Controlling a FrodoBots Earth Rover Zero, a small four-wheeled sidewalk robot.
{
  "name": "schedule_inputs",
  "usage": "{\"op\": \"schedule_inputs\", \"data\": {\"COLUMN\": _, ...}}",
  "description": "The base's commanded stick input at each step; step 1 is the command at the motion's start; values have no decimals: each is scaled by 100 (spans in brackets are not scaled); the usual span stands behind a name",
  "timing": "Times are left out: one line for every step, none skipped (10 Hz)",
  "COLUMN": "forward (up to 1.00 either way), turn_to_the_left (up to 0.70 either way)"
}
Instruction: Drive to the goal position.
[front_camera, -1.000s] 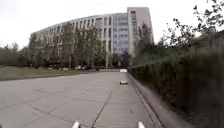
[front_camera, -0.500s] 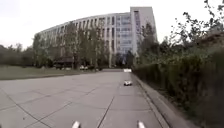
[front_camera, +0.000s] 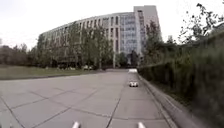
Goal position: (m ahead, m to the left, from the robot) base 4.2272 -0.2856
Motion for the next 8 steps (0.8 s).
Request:
{"op": "schedule_inputs", "data": {"forward": 60, "turn_to_the_left": 15}}
{"op": "schedule_inputs", "data": {"forward": 60, "turn_to_the_left": 15}}
{"op": "schedule_inputs", "data": {"forward": 60, "turn_to_the_left": 15}}
{"op": "schedule_inputs", "data": {"forward": 60, "turn_to_the_left": 15}}
{"op": "schedule_inputs", "data": {"forward": 60, "turn_to_the_left": 15}}
{"op": "schedule_inputs", "data": {"forward": 60, "turn_to_the_left": 15}}
{"op": "schedule_inputs", "data": {"forward": 60, "turn_to_the_left": 15}}
{"op": "schedule_inputs", "data": {"forward": 60, "turn_to_the_left": 7}}
